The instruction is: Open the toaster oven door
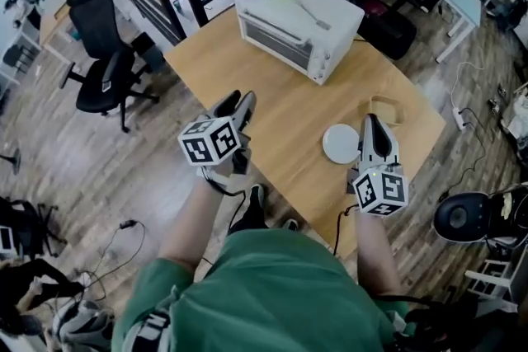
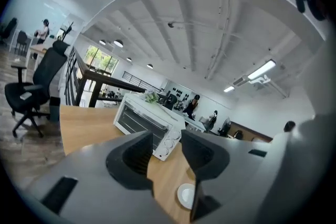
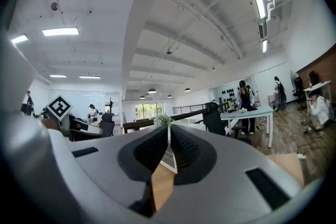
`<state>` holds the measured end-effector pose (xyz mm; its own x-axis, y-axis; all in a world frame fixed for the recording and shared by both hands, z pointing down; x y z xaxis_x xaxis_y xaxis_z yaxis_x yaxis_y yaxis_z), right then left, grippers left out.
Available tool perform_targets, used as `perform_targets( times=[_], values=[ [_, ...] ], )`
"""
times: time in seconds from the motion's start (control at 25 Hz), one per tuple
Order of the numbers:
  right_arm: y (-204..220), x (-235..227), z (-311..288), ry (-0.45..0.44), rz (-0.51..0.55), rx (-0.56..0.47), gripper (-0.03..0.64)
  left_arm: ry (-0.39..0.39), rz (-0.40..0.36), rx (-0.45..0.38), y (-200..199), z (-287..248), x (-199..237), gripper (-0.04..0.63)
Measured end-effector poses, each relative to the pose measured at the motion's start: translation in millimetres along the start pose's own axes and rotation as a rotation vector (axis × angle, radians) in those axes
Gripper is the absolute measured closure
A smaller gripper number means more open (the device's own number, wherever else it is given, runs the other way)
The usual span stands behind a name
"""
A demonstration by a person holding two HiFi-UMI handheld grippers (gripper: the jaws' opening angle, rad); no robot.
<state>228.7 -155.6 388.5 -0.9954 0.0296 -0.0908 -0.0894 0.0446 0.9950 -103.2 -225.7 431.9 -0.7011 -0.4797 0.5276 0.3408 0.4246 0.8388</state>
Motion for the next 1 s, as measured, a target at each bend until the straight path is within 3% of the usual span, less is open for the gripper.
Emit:
perform_targets(
  times=[0.24,0.48,0.64,1.0],
  values=[
    [3.2,10.1,-36.7,0.095,0.024,0.011,0.586,0.111,0.32,0.03,-10.1,-68.5,65.7,0.384],
    [0.8,6.4,-52.5,0.192,0.058,0.008,0.586,0.158,0.55,0.024,-10.0,-134.8,106.8,0.379],
    [-1.3,-4.6,-50.4,0.277,0.073,0.006,0.586,0.176,0.652,0.019,-4.2,-178.2,126.5,0.38],
    [0.2,-19.5,-39.1,0.435,0.087,0.027,0.586,0.209,0.806,0.053,10.6,-264.3,151.6,0.379]
  ],
)
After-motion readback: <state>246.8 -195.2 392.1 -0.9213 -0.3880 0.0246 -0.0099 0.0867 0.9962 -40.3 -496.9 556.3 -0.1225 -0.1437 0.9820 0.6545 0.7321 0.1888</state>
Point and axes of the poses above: the fingertips, and each gripper's own axes: z backward along the fingers, x to its left, y out of its underside, the point moved 7 cm from there along z, backward along the fingers, and after that the axes turned 13 degrees about y, right-handed, at the moved point
